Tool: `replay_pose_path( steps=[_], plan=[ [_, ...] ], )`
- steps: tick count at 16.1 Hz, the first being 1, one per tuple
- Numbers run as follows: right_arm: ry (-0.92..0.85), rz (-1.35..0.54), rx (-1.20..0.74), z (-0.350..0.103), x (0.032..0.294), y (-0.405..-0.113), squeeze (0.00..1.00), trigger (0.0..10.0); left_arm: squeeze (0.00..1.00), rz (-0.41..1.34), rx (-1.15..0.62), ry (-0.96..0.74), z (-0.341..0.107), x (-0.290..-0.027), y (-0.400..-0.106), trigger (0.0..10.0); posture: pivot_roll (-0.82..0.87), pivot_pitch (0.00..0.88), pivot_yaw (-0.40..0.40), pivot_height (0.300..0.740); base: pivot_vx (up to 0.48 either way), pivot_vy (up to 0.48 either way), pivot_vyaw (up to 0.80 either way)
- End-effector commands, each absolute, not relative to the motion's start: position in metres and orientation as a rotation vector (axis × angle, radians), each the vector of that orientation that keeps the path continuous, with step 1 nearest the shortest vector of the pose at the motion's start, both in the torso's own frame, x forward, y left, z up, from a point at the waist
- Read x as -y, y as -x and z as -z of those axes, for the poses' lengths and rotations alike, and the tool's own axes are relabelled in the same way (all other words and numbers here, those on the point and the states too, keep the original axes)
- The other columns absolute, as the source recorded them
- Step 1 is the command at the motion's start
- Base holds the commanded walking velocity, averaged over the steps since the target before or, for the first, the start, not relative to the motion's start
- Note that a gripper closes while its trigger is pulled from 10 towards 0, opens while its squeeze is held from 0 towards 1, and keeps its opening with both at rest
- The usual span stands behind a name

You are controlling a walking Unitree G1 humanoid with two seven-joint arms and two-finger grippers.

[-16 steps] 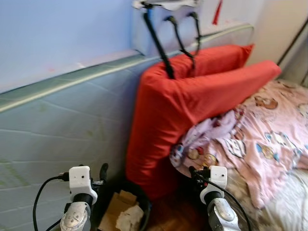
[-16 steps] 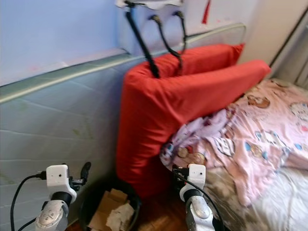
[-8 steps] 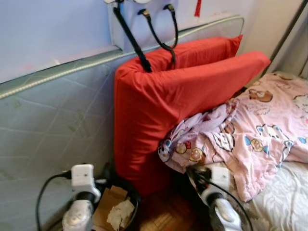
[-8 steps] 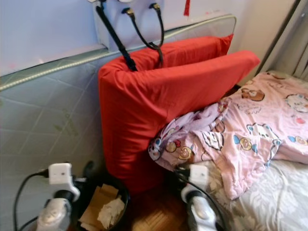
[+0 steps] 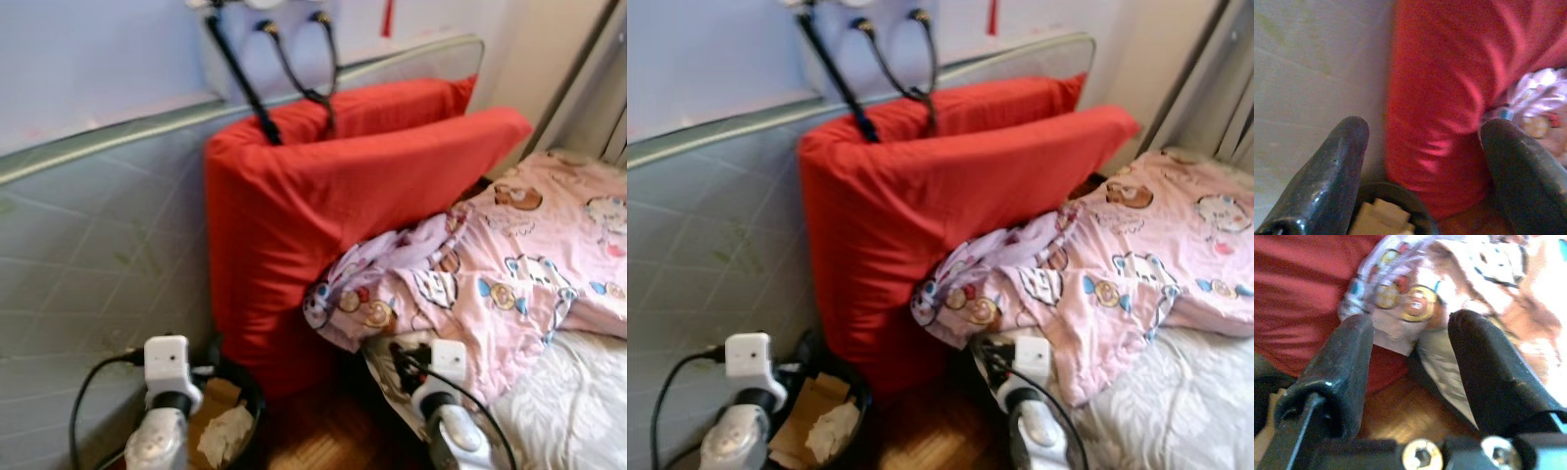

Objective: Clean up the room

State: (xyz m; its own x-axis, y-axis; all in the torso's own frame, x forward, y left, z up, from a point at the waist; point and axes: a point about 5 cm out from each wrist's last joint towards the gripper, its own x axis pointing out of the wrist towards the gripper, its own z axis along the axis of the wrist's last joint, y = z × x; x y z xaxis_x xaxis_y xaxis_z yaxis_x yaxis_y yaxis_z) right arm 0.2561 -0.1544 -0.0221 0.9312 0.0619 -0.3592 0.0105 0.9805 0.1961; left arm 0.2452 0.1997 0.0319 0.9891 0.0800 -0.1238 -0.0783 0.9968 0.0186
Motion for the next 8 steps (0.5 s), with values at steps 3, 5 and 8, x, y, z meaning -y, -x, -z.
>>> replay_pose_path(
  steps=[3,5,8],
  plan=[
    [-0.204,-0.026,-0.379,0.0220,0.1528,-0.2573,0.00,10.0,0.00,-0.092,-0.123,-0.016,-0.0330,-0.2031,-0.2451,10.0,0.07,0.000,-0.066,0.720,0.000,-0.234,0.00],
    [-0.202,-0.028,-0.380,0.0221,0.1531,-0.2573,0.00,10.0,0.00,-0.095,-0.124,-0.013,-0.0328,-0.2032,-0.2449,10.0,0.07,0.000,-0.066,0.720,0.000,0.000,0.00],
    [-0.204,-0.030,-0.380,0.0219,0.1528,-0.2576,0.00,10.0,0.00,-0.099,-0.121,-0.011,-0.0330,-0.2041,-0.2449,10.0,0.07,0.000,-0.067,0.720,0.000,0.000,0.00]
  ],
)
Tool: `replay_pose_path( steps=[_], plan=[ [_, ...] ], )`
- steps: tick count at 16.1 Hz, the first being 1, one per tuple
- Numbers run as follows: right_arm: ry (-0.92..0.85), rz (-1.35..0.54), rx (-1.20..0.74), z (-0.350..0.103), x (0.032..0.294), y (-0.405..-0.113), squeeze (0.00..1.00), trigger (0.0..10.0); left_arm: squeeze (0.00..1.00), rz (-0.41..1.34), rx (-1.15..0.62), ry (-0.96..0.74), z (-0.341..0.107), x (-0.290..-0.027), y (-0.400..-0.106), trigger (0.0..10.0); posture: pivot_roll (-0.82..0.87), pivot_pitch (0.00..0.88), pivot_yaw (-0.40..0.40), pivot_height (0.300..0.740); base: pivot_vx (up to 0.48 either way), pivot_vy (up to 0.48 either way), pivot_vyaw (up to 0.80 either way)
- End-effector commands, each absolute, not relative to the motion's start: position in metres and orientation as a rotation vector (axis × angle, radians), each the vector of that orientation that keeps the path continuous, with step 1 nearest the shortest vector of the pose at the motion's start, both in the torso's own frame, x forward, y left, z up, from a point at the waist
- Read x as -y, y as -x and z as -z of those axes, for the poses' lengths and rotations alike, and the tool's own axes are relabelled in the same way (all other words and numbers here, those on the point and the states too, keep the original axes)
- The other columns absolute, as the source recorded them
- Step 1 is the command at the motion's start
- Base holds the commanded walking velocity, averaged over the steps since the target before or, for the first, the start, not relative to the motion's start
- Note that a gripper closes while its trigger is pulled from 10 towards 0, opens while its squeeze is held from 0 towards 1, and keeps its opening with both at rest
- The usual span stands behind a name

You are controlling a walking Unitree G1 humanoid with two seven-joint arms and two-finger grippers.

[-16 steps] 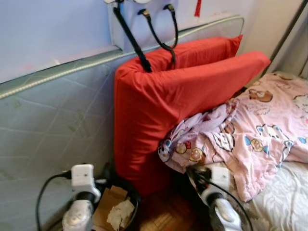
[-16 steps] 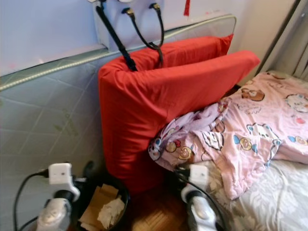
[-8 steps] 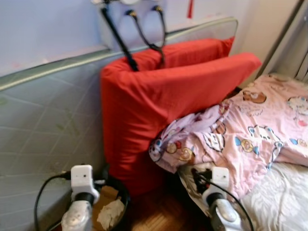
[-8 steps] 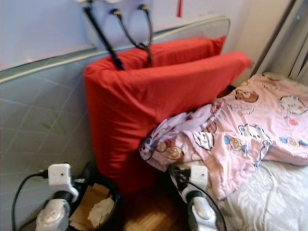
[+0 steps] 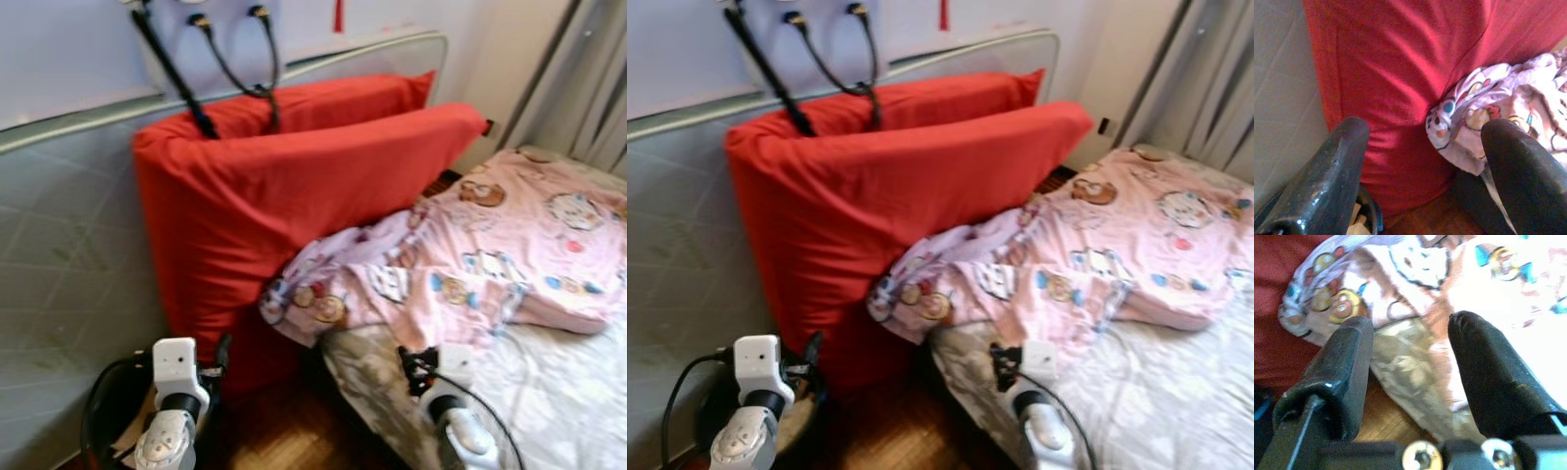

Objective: Clean up the room

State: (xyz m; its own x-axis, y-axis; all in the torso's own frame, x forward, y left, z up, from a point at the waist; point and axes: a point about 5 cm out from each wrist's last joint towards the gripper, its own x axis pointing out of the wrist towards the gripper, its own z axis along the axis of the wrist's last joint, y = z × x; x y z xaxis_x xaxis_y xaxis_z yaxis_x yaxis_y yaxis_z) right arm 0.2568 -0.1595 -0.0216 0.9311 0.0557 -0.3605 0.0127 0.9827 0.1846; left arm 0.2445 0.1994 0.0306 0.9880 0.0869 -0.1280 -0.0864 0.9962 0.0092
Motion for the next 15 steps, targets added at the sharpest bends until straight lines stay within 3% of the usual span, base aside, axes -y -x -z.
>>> replay_pose_path(
  steps=[1,6,15],
  plan=[
    [-0.205,-0.033,-0.380,0.0219,0.1523,-0.2577,0.00,10.0,0.00,-0.100,-0.117,-0.006,-0.0332,-0.2044,-0.2448,10.0,0.07,0.000,-0.068,0.720,0.000,0.000,0.00],
    [-0.208,-0.036,-0.372,0.0210,0.1521,-0.2582,0.00,10.0,0.00,-0.096,-0.117,0.019,-0.0326,-0.2033,-0.2446,10.0,0.07,0.000,-0.069,0.720,0.000,0.000,0.00],
    [-0.203,-0.049,-0.382,0.0218,0.1513,-0.2581,0.00,10.0,0.00,-0.099,-0.111,0.029,-0.0332,-0.2042,-0.2442,10.0,0.07,0.000,-0.073,0.720,0.300,0.000,0.00]
  ],
)
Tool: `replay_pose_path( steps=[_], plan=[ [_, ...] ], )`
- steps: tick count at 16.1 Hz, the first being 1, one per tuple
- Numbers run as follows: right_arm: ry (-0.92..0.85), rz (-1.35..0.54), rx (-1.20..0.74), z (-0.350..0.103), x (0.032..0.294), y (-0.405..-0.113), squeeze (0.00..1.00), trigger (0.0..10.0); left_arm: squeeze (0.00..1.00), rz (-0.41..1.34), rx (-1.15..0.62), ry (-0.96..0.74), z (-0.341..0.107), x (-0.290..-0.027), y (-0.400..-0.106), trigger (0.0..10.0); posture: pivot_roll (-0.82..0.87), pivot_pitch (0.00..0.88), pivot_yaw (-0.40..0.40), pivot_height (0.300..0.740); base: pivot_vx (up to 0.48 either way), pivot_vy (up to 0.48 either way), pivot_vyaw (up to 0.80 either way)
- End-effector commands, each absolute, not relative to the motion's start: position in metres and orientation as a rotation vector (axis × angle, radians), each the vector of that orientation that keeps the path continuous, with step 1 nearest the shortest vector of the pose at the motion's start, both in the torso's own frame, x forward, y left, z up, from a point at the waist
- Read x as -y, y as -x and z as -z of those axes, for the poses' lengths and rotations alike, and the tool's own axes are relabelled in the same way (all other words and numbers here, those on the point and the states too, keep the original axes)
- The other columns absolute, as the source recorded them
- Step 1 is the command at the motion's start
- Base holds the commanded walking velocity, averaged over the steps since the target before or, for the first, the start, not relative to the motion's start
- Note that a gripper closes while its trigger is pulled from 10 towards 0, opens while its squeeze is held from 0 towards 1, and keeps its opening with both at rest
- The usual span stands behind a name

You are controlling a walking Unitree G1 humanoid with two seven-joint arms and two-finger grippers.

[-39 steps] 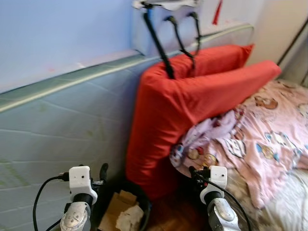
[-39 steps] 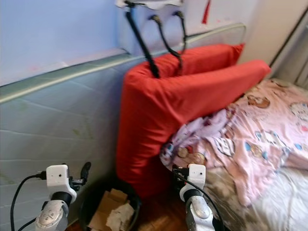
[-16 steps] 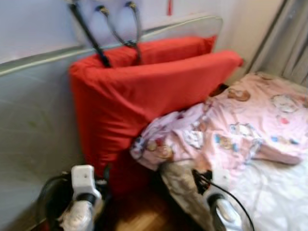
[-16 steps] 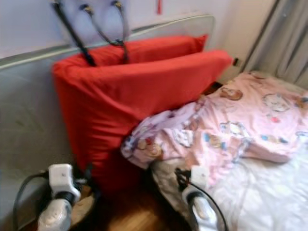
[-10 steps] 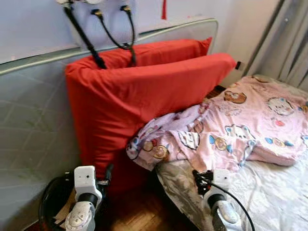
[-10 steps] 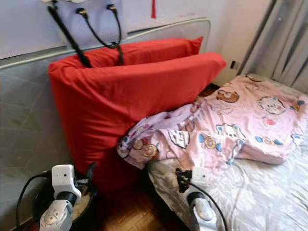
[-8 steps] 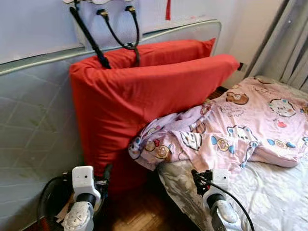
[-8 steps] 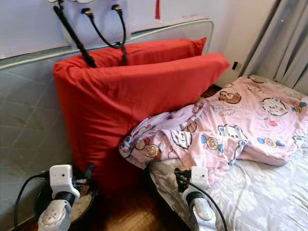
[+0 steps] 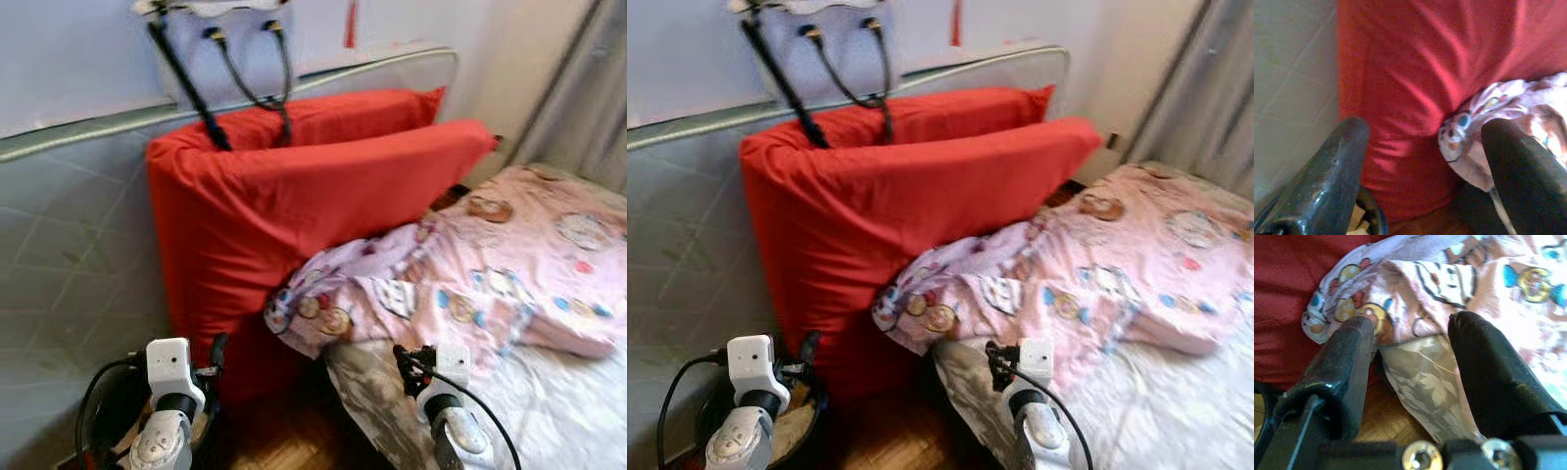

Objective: Clean up the room

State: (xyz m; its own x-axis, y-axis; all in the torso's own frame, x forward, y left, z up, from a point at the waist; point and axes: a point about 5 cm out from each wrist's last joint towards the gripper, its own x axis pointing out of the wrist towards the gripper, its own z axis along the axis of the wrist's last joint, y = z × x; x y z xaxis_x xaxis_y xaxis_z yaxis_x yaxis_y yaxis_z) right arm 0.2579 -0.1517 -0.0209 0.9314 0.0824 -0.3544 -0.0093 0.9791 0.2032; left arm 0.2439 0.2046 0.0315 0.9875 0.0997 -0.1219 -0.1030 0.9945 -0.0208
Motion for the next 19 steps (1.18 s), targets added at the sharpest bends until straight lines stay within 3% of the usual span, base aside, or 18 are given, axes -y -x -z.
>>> replay_pose_path(
  steps=[1,9,19],
  plan=[
    [-0.200,-0.051,-0.383,0.0219,0.1512,-0.2581,0.00,10.0,0.00,-0.099,-0.111,0.029,-0.0331,-0.2042,-0.2442,10.0,0.06,0.000,-0.073,0.720,0.334,0.000,0.00],
    [-0.197,-0.053,-0.378,0.0214,0.1503,-0.2586,0.00,10.0,0.00,-0.096,-0.106,0.029,-0.0340,-0.2036,-0.2453,10.0,0.06,0.000,-0.074,0.720,0.336,0.000,0.00],
    [-0.185,-0.005,-0.374,0.0217,0.1551,-0.2575,0.00,10.0,0.00,-0.068,-0.083,0.049,-0.0379,-0.1990,-0.2454,10.0,0.06,0.000,-0.073,0.720,0.000,0.000,0.00]
  ],
)
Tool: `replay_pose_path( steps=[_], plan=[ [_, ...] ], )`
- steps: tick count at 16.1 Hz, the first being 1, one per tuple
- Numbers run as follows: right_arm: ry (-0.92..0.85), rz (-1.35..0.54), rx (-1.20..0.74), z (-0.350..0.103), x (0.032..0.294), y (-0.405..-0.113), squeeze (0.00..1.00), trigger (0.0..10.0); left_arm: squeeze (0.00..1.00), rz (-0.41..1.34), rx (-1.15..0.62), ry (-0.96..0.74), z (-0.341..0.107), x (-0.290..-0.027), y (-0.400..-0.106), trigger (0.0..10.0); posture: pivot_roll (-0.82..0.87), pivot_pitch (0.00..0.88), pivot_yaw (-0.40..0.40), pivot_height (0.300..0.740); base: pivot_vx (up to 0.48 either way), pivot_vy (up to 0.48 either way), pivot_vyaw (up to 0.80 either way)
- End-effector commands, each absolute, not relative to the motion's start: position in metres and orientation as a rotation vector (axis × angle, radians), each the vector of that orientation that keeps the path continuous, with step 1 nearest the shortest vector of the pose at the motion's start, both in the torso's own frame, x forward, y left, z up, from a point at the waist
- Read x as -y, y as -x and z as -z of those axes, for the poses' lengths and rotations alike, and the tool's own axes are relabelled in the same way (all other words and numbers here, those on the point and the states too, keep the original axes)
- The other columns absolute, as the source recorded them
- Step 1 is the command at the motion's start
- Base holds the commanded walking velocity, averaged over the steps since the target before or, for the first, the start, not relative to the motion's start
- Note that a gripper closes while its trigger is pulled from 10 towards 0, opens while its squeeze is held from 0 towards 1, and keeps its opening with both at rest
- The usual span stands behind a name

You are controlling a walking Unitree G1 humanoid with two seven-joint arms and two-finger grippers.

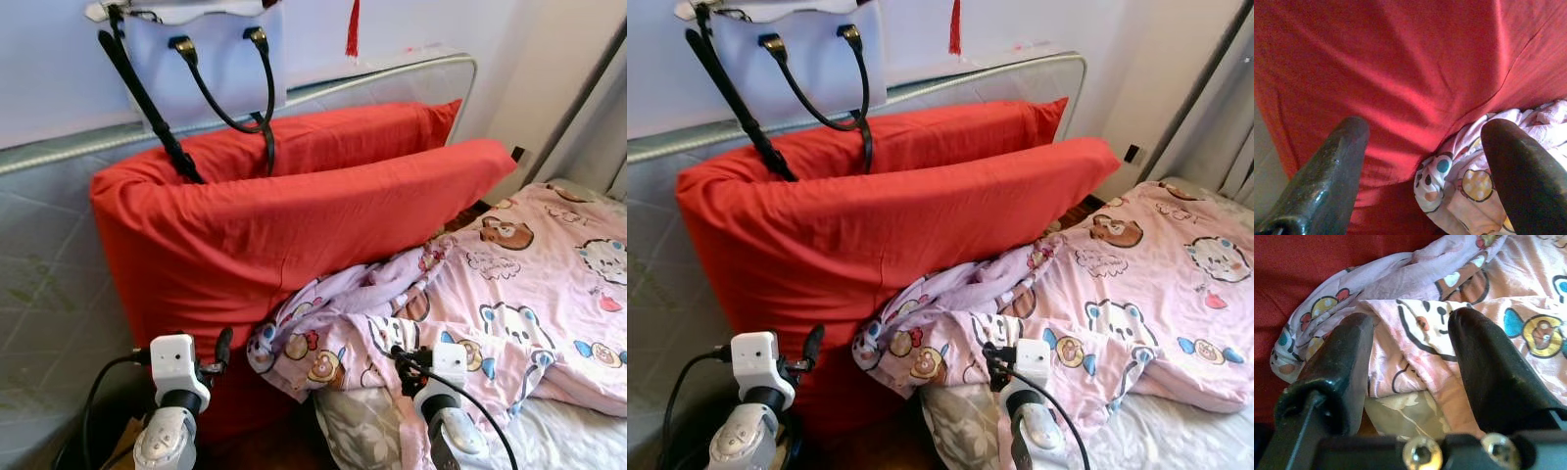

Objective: Clean up the room

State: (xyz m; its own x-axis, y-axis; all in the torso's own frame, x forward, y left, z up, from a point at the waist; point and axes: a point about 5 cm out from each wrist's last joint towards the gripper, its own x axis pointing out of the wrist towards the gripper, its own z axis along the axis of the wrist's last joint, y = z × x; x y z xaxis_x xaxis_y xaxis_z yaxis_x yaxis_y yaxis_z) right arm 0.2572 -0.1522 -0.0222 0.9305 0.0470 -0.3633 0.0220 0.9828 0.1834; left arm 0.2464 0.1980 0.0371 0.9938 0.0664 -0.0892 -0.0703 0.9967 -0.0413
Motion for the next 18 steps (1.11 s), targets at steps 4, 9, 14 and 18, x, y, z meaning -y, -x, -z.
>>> replay_pose_path(
  steps=[4,9,14,18],
  plan=[
    [-0.153,-0.011,-0.361,0.019,0.153,-0.259,0.00,10.0,0.00,-0.063,-0.087,0.047,-0.037,-0.198,-0.245,10.0,0.06,0.000,-0.073,0.675,0.000,0.000,0.00],
    [-0.158,-0.024,-0.327,0.016,0.151,-0.262,0.00,10.0,0.00,-0.061,-0.091,0.041,-0.037,-0.197,-0.246,10.0,0.07,0.000,-0.077,0.657,0.000,0.000,0.00],
    [-0.157,-0.045,-0.325,0.016,0.147,-0.259,0.00,10.0,0.00,-0.058,-0.096,0.034,-0.036,-0.196,-0.245,10.0,0.06,0.000,-0.078,0.657,0.000,0.000,0.00],
    [-0.155,-0.052,-0.334,0.017,0.145,-0.259,0.00,10.0,0.00,-0.057,-0.098,0.036,-0.035,-0.196,-0.245,10.0,0.06,0.000,-0.078,0.657,0.000,0.000,0.00]
  ],
)
